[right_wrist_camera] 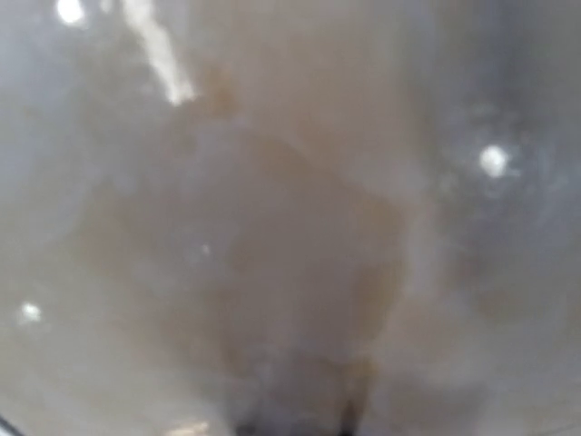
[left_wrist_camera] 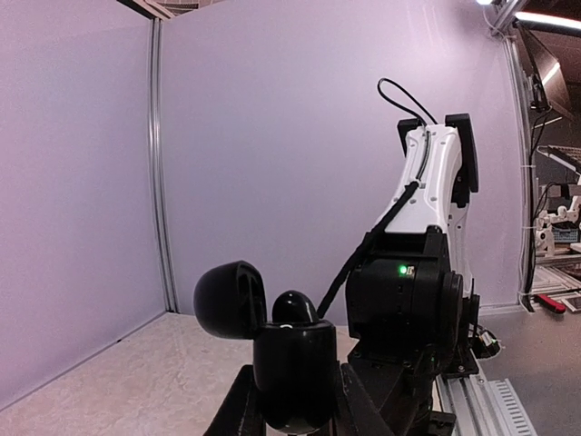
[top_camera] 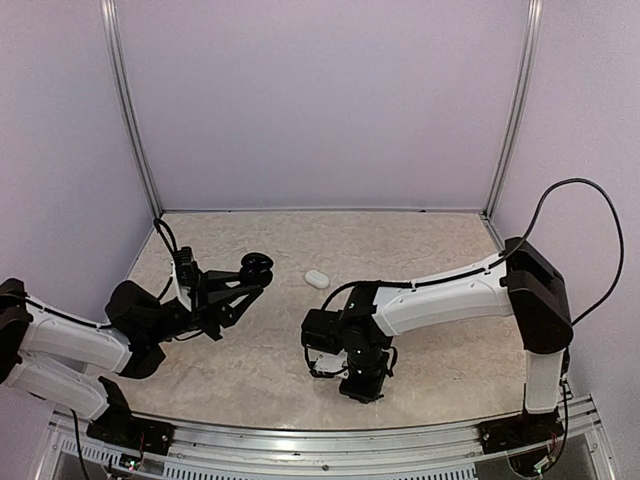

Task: Insert the wireless bluetooth earbuds into the charging case
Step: Move the left earbud to the center of the board, then pick up the left earbud from the center of the board, then insert the left earbud into the left side groove of the charging case, then adjust the left earbud in the left side groove of the charging case.

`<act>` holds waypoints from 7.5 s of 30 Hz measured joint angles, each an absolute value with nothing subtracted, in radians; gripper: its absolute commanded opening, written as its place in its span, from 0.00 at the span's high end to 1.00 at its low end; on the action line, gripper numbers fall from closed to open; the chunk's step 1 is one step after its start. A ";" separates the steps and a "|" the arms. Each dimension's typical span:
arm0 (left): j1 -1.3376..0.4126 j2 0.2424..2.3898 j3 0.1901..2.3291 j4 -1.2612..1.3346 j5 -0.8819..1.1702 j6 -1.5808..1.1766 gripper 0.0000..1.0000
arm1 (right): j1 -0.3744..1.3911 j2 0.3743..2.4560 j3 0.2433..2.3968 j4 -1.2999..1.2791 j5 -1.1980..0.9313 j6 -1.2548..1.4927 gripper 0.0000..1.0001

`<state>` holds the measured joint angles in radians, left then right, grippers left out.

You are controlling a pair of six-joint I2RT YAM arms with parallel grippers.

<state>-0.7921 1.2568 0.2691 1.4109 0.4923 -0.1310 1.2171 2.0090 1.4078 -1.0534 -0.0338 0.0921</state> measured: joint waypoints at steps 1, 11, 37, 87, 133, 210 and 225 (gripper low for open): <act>-0.791 1.258 0.268 1.414 0.493 -0.132 0.94 | 1.220 2.019 1.423 -1.068 -0.024 0.092 0.77; -0.786 1.268 0.257 1.444 0.494 -0.137 0.94 | 1.250 2.076 1.496 -1.177 0.043 0.095 0.76; -0.785 1.271 0.251 1.451 0.497 -0.150 0.94 | 1.257 2.100 1.512 -1.205 0.066 0.093 0.94; -0.862 1.369 0.294 1.556 0.242 0.100 0.97 | 1.159 1.409 1.193 0.322 -0.211 0.336 0.99; -0.937 1.427 0.353 1.557 0.044 0.463 0.97 | 1.071 1.641 0.998 1.011 -0.314 0.904 0.99; -0.826 1.344 0.347 1.557 0.248 0.112 0.96 | 1.068 1.342 0.904 0.656 -0.147 0.368 0.01; -0.868 1.307 0.302 1.553 0.395 -0.021 0.97 | 1.021 1.260 1.327 0.265 -0.026 0.425 0.01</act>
